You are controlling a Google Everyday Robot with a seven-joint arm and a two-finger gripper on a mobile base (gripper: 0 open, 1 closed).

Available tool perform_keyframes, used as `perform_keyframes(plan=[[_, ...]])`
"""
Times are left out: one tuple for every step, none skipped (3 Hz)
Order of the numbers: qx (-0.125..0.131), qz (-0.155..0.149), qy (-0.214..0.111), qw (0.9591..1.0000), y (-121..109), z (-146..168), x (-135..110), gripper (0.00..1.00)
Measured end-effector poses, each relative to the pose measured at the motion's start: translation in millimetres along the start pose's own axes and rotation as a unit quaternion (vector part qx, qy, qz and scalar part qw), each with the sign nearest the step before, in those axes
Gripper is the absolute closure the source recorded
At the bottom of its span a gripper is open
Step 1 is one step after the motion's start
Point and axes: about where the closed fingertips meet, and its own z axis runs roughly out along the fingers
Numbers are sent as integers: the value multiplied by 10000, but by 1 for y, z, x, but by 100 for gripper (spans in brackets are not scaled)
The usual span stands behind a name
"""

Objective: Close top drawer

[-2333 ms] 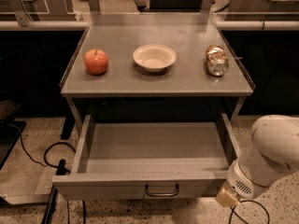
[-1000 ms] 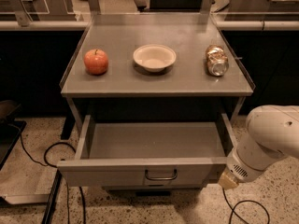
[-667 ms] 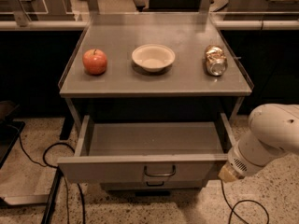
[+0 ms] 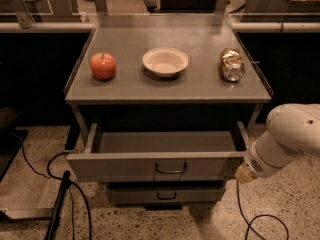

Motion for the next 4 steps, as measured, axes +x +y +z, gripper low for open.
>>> perform_keyframes(plan=[[125,286,-188,9993,-11,2,-7,100],[312,503,-392,9975,-30,2,-22,100],[492,674,-538,9951,-52,5,-40,100],[493,675,-538,9950,-52,5,-39,100]])
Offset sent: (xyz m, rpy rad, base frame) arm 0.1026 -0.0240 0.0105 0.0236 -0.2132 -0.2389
